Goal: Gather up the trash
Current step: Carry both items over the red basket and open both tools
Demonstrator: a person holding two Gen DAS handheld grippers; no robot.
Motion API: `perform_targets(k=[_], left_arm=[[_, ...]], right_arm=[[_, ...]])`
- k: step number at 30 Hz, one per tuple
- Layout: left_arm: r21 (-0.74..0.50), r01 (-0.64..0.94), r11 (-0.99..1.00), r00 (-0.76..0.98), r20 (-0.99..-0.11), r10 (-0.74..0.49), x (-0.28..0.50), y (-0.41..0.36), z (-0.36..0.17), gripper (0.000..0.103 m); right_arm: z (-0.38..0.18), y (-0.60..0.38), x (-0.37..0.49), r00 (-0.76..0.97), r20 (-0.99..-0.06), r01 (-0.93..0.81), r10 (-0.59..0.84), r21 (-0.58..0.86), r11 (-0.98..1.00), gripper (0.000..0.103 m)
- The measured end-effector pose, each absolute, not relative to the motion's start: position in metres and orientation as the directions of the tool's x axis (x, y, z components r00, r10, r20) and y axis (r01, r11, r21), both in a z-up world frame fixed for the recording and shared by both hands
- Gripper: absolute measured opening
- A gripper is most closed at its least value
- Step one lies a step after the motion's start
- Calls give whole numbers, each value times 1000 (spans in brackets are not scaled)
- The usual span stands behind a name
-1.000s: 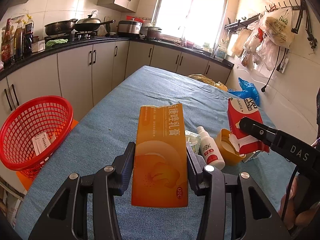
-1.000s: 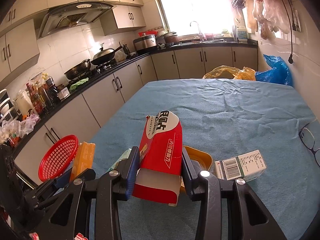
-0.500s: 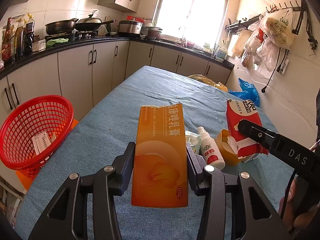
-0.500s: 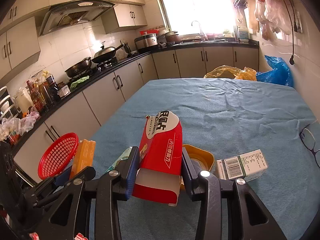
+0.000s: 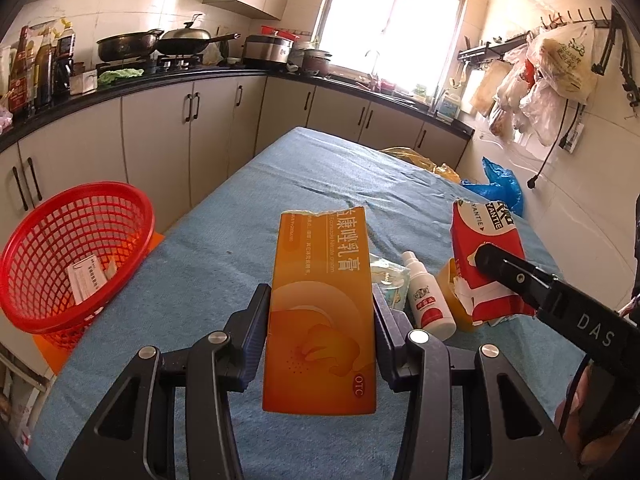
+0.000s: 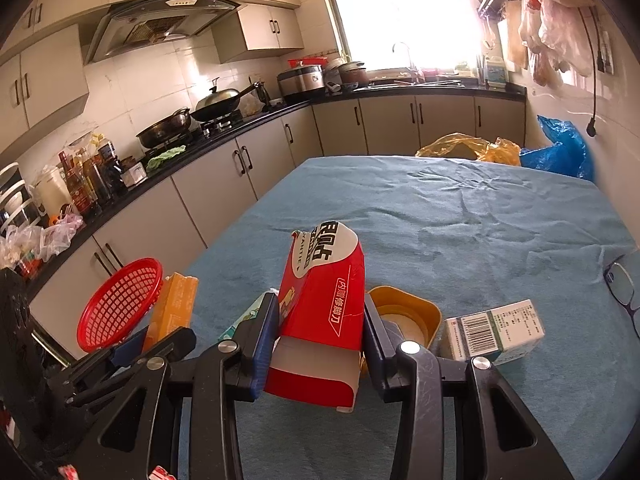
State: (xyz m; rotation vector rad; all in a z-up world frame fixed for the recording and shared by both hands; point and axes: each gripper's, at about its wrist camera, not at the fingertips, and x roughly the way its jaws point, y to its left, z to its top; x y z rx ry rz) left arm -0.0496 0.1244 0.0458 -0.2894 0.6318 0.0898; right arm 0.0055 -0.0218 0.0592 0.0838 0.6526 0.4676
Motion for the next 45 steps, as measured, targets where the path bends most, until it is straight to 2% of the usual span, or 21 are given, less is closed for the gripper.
perform_targets(k=[8,17,27,38,40,41,42,45], left_arm=[[-262,-190,946,799,-602,-6,-70,152,66,46],[-265,-327,907,781,-616,102,-93,231,87,46],[-255,-453,854,731,-655,192,-103,305,74,46],[-264,-487,833,707,-680,197,-98,344,56,46],[-274,-487,829,709,-678,192,-99,348,55,51],[-281,-488,826,710,-678,189,-100,349,55,61],[-294,-491,820,713,-676,185,-101,351,54,68],[-297,-493,818,715,-673,187,-104,351,55,69]], right_arm=[[61,-3,-1,641,-583,-448,499,243,860,43],[77,51,-12,550,-590,-553,591,273,787,44],[88,144,-12,454,-617,-664,643,247,706,45],[75,225,12,388,-664,-697,639,242,675,47],[73,237,17,373,-669,-699,643,254,669,50],[72,241,19,370,-669,-698,645,257,668,53],[72,246,22,356,-670,-702,652,269,659,61],[75,243,26,353,-656,-692,667,296,658,62]])
